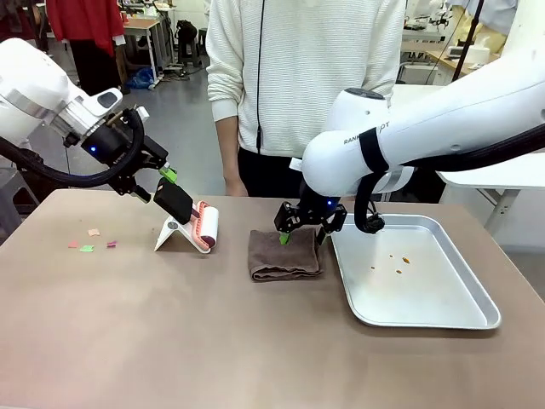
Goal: Clean the surface of the table.
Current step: Hold the Lint Roller with your left hand and the towel with your right hand.
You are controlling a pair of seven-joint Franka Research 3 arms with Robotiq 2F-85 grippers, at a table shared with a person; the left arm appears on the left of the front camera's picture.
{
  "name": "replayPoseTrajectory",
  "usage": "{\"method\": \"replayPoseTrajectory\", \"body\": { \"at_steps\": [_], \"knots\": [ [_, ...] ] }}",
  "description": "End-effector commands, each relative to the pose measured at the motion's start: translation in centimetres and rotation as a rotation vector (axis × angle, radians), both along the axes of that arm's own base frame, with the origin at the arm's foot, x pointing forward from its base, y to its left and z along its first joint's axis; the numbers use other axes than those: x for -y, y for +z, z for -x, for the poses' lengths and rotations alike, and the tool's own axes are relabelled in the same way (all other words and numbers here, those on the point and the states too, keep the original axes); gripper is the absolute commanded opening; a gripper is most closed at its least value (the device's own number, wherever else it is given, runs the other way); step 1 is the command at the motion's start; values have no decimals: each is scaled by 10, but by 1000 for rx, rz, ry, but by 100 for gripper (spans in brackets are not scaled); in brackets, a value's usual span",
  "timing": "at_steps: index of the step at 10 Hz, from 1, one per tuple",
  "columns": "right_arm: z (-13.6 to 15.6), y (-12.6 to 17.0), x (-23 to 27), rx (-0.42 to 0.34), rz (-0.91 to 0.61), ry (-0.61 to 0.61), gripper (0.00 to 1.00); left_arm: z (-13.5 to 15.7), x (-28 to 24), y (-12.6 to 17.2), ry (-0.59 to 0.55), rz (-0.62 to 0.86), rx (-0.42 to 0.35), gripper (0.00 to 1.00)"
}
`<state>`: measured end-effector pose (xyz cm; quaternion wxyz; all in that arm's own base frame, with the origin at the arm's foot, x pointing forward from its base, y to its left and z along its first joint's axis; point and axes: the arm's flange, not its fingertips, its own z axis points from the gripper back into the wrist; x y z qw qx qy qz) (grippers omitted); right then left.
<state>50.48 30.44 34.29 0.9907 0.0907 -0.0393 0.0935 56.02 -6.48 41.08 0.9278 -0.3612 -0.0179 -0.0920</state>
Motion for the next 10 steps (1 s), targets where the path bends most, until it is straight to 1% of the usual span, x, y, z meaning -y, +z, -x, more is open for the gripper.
{"method": "replayPoseTrajectory", "body": {
  "at_steps": [1,4,7,10],
  "knots": [
    [-4,-2,-8,-2,59,-51,100,-6,7,3,2,9,-23,100],
    [-6,-13,-7,-34,71,-58,100,-8,8,0,9,-4,-36,100],
    [-10,-31,-8,-47,91,-99,100,-8,8,-2,11,-10,-41,100],
    [-13,-36,-8,-52,95,-114,100,-8,8,-4,12,-16,-42,100]
  ]
}}
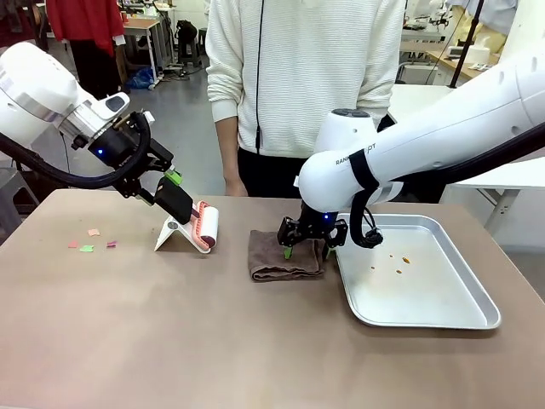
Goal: Clean the surface of the table.
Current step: Hold the Lint Roller with your left hand and the towel with your right hand.
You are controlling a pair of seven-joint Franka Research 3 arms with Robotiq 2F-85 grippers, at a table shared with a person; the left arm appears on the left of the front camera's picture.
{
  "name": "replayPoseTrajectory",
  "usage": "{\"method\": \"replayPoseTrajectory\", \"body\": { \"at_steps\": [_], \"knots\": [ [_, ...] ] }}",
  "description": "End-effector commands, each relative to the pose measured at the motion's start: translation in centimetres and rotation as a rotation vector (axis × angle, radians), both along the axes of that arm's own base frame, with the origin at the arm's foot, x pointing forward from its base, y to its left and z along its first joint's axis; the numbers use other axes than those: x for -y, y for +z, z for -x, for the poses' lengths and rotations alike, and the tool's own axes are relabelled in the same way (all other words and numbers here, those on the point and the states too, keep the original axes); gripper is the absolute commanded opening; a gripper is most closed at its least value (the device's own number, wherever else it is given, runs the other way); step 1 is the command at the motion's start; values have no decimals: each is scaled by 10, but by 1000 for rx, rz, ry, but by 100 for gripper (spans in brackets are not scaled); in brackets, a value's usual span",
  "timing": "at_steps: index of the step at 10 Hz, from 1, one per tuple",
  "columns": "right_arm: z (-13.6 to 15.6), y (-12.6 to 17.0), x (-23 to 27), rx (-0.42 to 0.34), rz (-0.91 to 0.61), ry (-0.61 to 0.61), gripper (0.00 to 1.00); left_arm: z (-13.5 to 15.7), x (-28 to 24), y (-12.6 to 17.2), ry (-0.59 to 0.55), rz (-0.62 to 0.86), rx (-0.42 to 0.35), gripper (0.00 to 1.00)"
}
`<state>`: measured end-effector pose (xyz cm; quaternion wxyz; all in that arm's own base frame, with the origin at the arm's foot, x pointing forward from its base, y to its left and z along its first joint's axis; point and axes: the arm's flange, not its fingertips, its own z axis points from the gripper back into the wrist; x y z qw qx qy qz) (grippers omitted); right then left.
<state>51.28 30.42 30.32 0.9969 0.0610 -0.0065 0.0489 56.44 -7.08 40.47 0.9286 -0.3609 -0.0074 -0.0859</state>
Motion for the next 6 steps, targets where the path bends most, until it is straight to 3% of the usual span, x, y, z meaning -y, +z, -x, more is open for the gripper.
{"method": "replayPoseTrajectory", "body": {
  "at_steps": [1,2,3,4,5,6],
  "knots": [
    [-5,3,-8,15,33,-32,100,-4,1,3,7,-16,-17,100],
    [-5,3,-9,17,31,-36,100,-4,2,2,6,-18,-17,100],
    [-6,3,-9,14,27,-42,100,-4,1,2,8,-24,-15,87],
    [-7,3,-9,12,4,-50,41,-4,1,2,11,-31,-15,40],
    [-7,3,-9,4,0,-45,41,-5,1,2,12,-32,-4,27],
    [-7,3,-10,0,-5,-38,0,-5,1,2,16,-33,5,0]
  ]
}}
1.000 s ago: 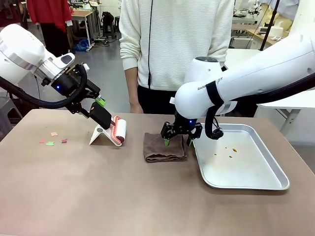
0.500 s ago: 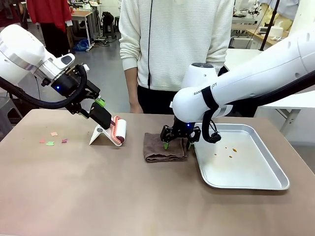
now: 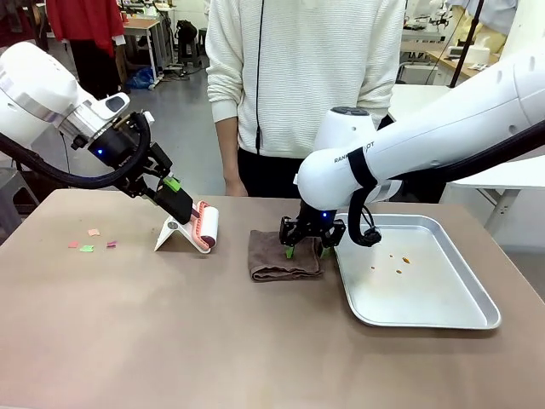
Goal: Clean the surface of the table.
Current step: Hold the Lint Roller with your left hand and the towel with your right hand.
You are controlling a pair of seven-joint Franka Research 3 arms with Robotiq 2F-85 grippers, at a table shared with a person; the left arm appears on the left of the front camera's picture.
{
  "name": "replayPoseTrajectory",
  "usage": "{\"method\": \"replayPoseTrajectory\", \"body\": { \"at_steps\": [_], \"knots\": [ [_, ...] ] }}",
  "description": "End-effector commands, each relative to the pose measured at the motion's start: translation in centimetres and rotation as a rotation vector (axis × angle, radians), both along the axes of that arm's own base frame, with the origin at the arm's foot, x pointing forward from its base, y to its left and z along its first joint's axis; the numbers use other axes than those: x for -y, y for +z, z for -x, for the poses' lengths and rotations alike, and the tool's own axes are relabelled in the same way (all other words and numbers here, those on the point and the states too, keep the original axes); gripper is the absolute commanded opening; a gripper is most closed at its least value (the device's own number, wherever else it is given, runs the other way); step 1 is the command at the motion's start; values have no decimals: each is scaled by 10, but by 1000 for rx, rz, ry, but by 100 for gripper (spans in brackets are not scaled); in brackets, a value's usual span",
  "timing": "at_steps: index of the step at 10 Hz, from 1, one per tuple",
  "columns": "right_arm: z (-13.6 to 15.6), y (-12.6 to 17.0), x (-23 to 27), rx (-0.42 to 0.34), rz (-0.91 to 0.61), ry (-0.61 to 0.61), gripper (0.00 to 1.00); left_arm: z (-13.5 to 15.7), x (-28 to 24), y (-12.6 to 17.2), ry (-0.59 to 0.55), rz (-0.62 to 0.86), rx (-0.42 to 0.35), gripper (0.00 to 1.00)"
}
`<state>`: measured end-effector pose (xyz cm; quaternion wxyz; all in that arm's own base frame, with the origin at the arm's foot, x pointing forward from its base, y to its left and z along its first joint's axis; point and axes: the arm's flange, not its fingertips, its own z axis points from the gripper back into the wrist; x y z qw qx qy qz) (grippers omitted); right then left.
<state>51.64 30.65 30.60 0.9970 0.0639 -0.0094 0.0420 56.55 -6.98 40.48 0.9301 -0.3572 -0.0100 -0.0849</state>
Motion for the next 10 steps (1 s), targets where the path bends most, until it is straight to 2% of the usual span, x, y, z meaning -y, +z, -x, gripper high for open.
{"method": "replayPoseTrajectory", "body": {
  "at_steps": [1,2,3,4,10],
  "knots": [
    [-3,0,-8,-6,-1,-19,38,-4,3,2,13,-26,4,0],
    [-3,0,-8,-13,-3,-20,0,-4,2,3,15,-25,8,12],
    [-3,0,-8,-12,-7,-20,0,-4,2,3,15,-24,11,3],
    [-3,-1,-8,-12,-8,-22,0,-4,2,4,15,-22,13,0],
    [-3,-3,-6,-21,-24,-24,0,-2,1,6,17,-17,26,0]
  ]
}}
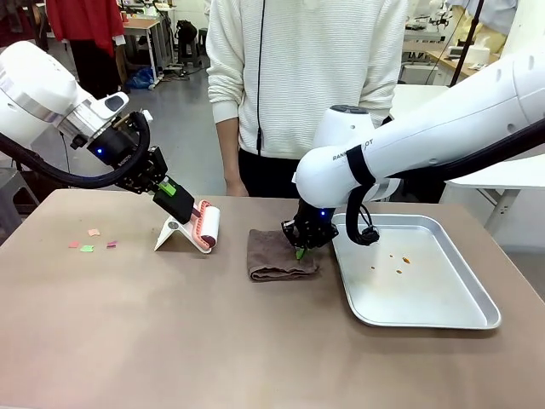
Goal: Clean the surface of the table.
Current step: Hold the Lint Roller with your left hand and the towel with your right hand.
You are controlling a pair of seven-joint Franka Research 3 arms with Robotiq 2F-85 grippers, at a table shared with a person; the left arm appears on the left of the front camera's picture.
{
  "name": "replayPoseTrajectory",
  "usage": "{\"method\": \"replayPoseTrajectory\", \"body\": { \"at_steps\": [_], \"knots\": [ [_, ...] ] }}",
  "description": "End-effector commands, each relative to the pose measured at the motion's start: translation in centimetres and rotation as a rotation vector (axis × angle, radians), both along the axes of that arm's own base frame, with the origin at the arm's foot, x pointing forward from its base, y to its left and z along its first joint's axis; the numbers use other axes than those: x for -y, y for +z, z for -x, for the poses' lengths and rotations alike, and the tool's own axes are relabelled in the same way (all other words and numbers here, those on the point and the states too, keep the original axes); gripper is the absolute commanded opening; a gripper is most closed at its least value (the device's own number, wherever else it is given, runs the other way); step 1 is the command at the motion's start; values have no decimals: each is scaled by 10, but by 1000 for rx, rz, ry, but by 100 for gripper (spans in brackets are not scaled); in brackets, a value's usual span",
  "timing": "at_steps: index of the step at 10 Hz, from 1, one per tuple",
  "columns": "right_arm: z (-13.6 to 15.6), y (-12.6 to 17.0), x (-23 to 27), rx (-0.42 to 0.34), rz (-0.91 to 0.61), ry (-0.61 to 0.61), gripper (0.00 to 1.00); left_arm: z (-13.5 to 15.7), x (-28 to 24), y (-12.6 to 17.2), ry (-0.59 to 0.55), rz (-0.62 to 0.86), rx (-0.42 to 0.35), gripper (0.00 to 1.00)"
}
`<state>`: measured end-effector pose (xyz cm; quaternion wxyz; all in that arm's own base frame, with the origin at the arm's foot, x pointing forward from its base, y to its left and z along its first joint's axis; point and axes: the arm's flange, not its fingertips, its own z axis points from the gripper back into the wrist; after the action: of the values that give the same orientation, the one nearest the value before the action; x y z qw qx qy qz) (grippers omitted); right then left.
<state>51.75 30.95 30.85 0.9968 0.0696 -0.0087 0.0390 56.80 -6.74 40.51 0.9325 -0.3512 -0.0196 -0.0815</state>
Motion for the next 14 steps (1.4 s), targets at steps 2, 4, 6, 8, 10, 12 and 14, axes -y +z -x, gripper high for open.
{"method": "replayPoseTrajectory", "body": {
  "at_steps": [2,4,6,8,10,12,14],
  "knots": [
    [-3,-5,-2,-22,-28,-22,0,1,2,8,8,1,19,0],
    [-6,5,10,-16,-108,-42,0,6,-1,15,13,41,67,0],
    [-9,31,35,-24,-271,-103,0,19,-10,31,-19,118,119,0],
    [-8,52,60,-19,-441,-110,0,33,-23,45,-24,168,147,0],
    [-1,66,82,-18,-681,-26,0,45,-38,55,-22,241,157,0],
    [15,82,104,-5,-904,59,0,54,-62,65,-78,328,79,0],
    [49,99,138,33,-1024,147,0,64,-105,66,-121,406,-2,0]
  ]
}}
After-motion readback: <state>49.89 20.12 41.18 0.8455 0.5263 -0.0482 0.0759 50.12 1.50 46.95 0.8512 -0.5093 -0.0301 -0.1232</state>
